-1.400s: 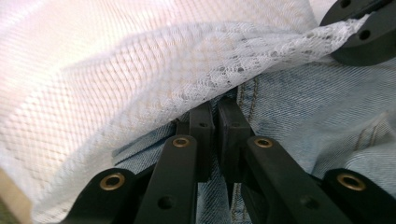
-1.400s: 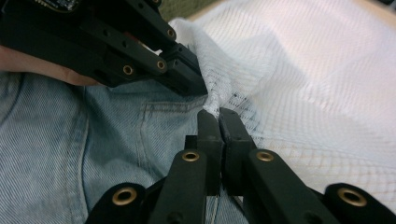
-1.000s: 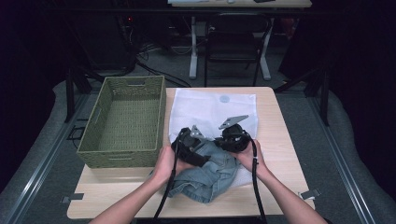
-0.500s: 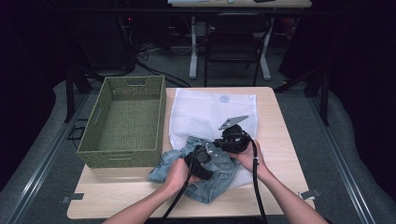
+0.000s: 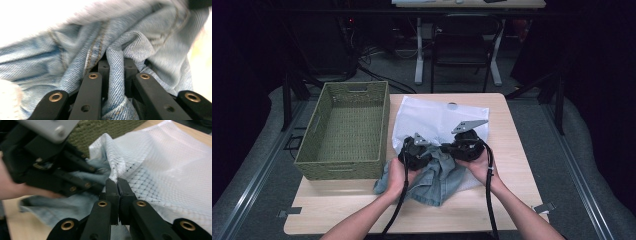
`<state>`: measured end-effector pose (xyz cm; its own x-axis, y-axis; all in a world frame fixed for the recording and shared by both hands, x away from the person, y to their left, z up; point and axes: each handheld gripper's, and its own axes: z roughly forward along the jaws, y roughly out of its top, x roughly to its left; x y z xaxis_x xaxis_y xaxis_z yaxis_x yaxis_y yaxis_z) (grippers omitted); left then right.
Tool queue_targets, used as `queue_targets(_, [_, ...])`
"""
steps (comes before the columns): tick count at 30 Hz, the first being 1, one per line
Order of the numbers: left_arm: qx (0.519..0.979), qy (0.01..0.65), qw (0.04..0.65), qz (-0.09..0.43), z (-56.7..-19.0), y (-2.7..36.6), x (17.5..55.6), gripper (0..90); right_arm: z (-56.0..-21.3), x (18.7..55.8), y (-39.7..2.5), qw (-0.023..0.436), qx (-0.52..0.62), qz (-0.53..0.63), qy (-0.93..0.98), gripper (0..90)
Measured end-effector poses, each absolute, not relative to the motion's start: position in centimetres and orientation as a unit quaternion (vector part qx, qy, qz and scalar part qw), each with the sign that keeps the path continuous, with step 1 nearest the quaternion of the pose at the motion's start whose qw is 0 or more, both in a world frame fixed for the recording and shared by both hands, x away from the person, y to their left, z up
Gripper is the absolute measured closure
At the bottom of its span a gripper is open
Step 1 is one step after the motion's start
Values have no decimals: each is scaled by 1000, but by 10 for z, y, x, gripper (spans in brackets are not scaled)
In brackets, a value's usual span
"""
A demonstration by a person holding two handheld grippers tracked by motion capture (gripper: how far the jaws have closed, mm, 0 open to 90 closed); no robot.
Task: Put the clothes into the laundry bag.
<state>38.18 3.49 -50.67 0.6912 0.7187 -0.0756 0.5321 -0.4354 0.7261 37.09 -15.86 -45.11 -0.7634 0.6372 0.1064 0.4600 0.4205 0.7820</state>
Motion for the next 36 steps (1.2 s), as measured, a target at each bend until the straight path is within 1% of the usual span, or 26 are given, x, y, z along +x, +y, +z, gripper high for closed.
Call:
queue_targets(3, [822,400,388,120,-512,35,388,818,-452,369,-156,88,326,431,837,892])
queue_targets(4, [817,406,388,130,-515,33,390,818,-454,369,-155,86,327,430,837,893])
queue_targets(7, [827,412,363,119,-529,27,398,804,-466,372,-151,86,330,400,851,892])
queue_targets(8, [831,414,356,105,-533,26,400,783,-470,373,-150,87,329,392,855,891])
queue_targets(10, [836,406,357,93,-533,26,400,715,-478,375,-149,90,329,373,863,889])
queue_targets(12, [851,380,351,88,-523,29,393,566,-481,377,-152,91,331,370,863,889])
queue_targets(13, [856,369,348,97,-518,31,387,502,-480,378,-155,93,332,373,861,889])
queue_targets(15, [864,353,341,114,-509,36,377,406,-478,379,-159,94,337,376,858,889])
queue_targets(18, [866,345,333,140,-496,50,366,327,-477,380,-162,96,339,377,857,889])
queue_targets(19, [868,346,324,149,-494,55,364,281,-476,380,-163,97,339,379,856,889])
queue_targets(22, [873,354,297,156,-497,62,363,203,-474,380,-162,102,339,384,852,889])
queue_targets(24, [875,361,291,140,-504,66,367,200,-473,380,-160,104,336,383,854,889])
queue_targets(25, [875,364,288,137,-508,67,369,202,-473,379,-160,104,336,385,854,889])
queue_targets(26, [876,366,288,122,-513,67,372,210,-473,380,-159,102,334,386,854,889])
queue_targets(27, [877,369,285,118,-518,66,375,246,-474,379,-158,102,335,383,855,889])
queue_targets(30, [879,369,276,125,-530,65,380,461,-475,380,-157,100,335,383,855,889])
queue_targets(31, [877,370,280,127,-533,65,381,557,-475,380,-156,99,335,384,855,889])
queue_targets(33, [877,361,292,123,-533,68,382,714,-475,380,-156,101,334,386,854,889])
queue_targets(34, [876,362,297,120,-533,68,381,818,-476,381,-156,103,334,386,854,889])
queue_targets(36, [878,346,301,136,-531,64,375,840,-476,382,-156,107,336,389,851,889])
